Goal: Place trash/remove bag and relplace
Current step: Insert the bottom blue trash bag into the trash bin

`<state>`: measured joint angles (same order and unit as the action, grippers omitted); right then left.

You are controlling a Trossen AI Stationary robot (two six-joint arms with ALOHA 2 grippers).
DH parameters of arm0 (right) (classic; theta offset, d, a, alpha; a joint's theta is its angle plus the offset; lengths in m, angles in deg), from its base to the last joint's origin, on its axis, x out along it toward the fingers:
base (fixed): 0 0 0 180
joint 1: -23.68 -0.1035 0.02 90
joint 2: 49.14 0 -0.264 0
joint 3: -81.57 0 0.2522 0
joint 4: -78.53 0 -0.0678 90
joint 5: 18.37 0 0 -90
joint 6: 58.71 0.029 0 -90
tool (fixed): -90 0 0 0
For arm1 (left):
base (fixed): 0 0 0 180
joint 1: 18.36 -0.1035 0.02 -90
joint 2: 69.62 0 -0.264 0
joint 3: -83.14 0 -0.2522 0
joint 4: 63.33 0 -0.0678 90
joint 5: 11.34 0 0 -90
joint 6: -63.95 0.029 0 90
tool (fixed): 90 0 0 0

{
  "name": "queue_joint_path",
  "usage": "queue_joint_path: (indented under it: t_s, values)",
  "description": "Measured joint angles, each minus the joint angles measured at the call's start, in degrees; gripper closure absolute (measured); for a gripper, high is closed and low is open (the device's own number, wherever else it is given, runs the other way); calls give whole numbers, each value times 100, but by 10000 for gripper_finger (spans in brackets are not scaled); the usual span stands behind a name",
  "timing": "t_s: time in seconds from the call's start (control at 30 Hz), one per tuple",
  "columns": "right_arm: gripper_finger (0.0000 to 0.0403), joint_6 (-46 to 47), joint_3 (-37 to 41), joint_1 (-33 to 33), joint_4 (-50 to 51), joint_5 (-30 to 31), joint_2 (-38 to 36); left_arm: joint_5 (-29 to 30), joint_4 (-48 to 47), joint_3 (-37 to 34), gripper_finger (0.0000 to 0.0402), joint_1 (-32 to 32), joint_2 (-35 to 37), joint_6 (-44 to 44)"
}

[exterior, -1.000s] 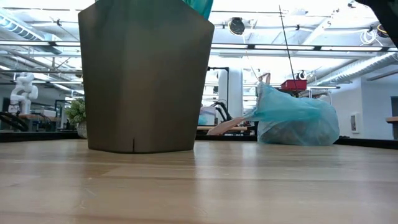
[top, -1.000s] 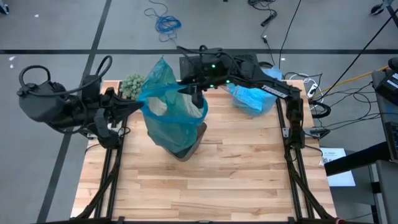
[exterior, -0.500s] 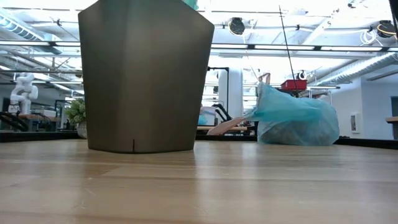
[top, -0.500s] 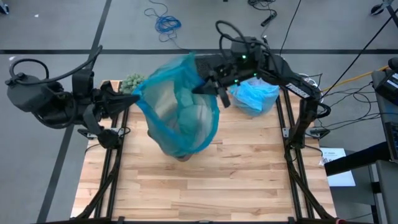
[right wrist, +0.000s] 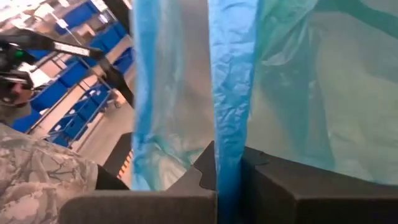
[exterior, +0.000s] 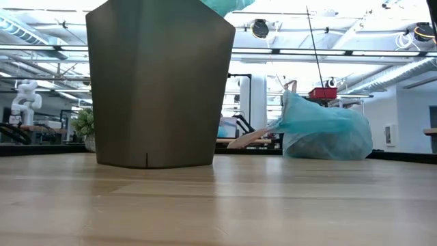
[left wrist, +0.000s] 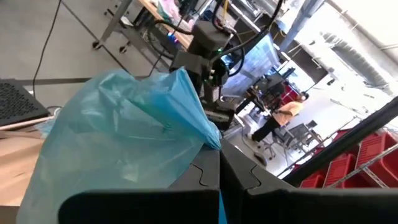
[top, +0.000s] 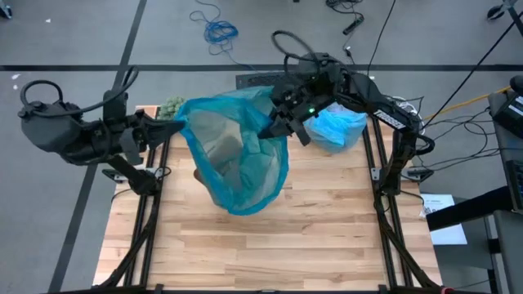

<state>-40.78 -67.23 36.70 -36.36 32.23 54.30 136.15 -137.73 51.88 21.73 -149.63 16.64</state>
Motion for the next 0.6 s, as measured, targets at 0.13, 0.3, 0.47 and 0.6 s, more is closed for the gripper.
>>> queue_joint_path:
  t_s: [0.13, 0.3, 0.47, 0.6]
  values:
    - [403, -90, 0, 2, 368, -3, 309, -2, -85, 0, 402, -2, -7, -43]
    - [403, -102, 9, -39, 413, -978, 813, -4, -85, 0, 402, 0, -4, -41]
    - [388, -369, 13, -212, 382, -1035, 885, -4, -95, 0, 402, -1, -7, -43]
    - [334, -552, 13, -221, 238, -1002, 693, -11, -101, 0, 402, 0, -6, -43]
